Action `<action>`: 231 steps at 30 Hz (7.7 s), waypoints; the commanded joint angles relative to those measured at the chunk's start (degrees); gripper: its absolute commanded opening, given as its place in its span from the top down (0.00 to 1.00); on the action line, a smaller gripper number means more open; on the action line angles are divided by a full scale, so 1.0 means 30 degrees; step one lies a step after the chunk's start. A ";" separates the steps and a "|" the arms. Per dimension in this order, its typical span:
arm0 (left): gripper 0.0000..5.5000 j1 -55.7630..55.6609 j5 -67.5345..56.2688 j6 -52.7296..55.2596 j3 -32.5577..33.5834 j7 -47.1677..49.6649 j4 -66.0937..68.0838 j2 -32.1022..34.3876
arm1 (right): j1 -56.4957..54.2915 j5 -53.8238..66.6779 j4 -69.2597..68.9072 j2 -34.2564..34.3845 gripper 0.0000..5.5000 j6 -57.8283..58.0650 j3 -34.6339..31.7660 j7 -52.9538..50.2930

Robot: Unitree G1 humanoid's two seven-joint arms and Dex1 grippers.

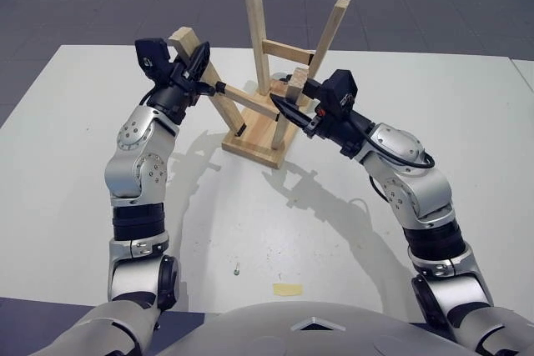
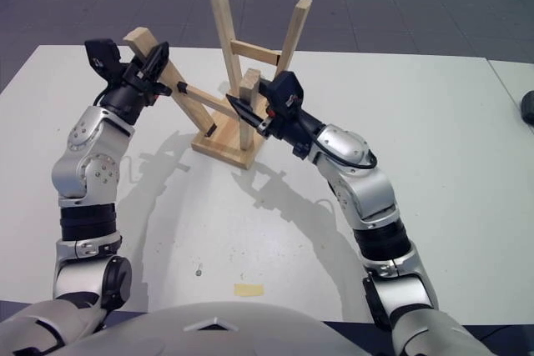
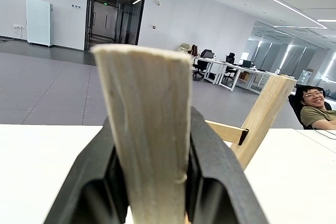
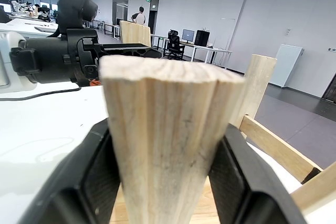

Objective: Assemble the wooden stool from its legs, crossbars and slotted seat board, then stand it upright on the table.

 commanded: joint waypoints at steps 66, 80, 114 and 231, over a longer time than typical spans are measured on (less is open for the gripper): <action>0.81 0.1849 0.0810 0.2054 -0.5105 -0.4180 -0.2370 0.2765 | -0.5062 1.1305 0.4389 -0.3066 0.02 0.8012 -0.7790 0.6560; 0.80 0.2186 0.0888 0.2197 -0.5952 -0.3481 -0.2247 0.2423 | -0.5926 0.4184 0.9171 -0.0747 0.02 0.3264 -0.2297 0.8980; 0.81 0.2402 -0.0189 0.4390 -0.5777 -0.1770 -0.3025 0.1529 | -0.4751 0.1930 1.2914 0.0443 0.02 0.2998 -0.2399 0.5736; 0.02 0.3637 0.3441 0.2456 -0.4583 -1.1843 -0.1432 0.8787 | -0.0825 -0.0691 1.0371 -0.1758 0.02 -0.2123 -0.1111 1.4851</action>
